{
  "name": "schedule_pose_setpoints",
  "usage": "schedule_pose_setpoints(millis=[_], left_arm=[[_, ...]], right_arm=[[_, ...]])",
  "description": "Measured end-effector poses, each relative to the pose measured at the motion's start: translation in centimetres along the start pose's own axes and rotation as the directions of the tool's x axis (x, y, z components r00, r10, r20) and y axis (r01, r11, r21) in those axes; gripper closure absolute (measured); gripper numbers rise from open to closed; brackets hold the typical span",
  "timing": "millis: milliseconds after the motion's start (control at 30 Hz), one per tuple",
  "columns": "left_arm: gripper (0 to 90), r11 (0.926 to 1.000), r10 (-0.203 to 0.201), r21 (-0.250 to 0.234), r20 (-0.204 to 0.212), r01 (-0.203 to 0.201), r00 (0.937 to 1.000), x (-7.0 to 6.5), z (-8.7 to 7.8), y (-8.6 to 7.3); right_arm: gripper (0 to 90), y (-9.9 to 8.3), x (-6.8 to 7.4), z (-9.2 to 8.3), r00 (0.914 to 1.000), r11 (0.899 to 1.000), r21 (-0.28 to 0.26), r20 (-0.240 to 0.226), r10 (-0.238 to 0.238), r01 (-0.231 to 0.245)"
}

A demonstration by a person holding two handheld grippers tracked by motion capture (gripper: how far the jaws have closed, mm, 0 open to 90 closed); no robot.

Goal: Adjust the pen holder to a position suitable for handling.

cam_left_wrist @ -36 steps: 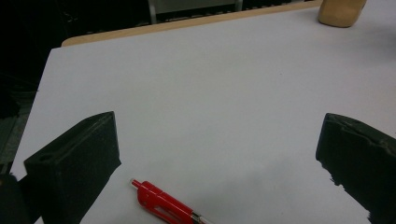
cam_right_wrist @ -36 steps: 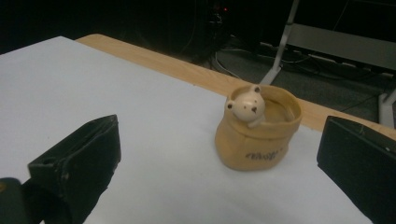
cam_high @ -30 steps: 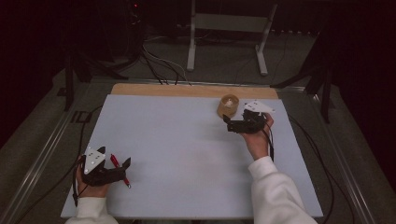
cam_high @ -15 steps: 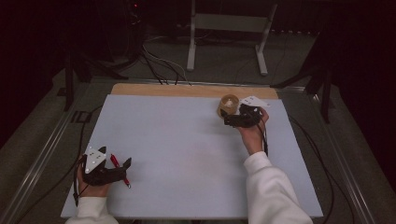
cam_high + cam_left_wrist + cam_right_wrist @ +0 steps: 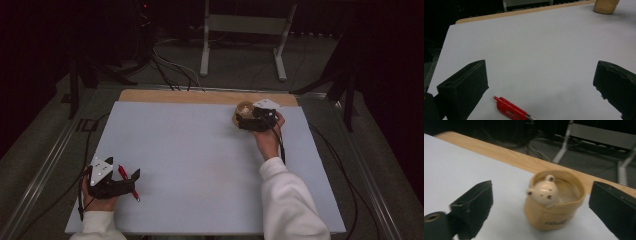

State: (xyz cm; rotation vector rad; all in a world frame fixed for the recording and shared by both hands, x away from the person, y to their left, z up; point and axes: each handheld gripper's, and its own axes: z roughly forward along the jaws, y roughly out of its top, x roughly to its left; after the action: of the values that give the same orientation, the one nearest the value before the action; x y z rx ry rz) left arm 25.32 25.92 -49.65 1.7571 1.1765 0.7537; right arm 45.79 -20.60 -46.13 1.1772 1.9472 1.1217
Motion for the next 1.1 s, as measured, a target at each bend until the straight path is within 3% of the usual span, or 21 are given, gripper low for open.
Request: schedule_pose_setpoints(millis=[233,367,533,967,1100], left_arm=[[0.2,1.0000,-0.002,-0.002,-0.001,0.002,1.0000,0.0,-0.1,0.0],[0.2,1.0000,-0.004,0.001,0.001,0.004,1.0000,0.0,0.0,0.0],[0.2,1.0000,-0.003,-0.001,0.001,0.003,1.0000,0.1,-0.1,0.0],[0.1,1.0000,-0.002,0.003,0.003,0.002,1.0000,0.0,0.0,0.0],[0.2,1.0000,0.001,0.009,0.003,-0.001,1.0000,0.0,0.1,0.0]], right_arm=[[30.5,-0.7,-0.1,1.6,0.9968,0.996,0.028,0.006,-0.080,0.080],[40.7,-1.3,0.3,2.3,0.9869,0.987,0.043,0.027,-0.159,0.158],[50.0,-1.4,0.3,2.8,0.9860,0.987,0.029,0.042,-0.162,0.161],[55.7,-1.5,0.4,2.9,0.9808,0.982,0.036,0.055,-0.187,0.185],[56.0,-1.4,0.8,2.4,0.9790,0.979,0.039,0.024,-0.202,0.201]])
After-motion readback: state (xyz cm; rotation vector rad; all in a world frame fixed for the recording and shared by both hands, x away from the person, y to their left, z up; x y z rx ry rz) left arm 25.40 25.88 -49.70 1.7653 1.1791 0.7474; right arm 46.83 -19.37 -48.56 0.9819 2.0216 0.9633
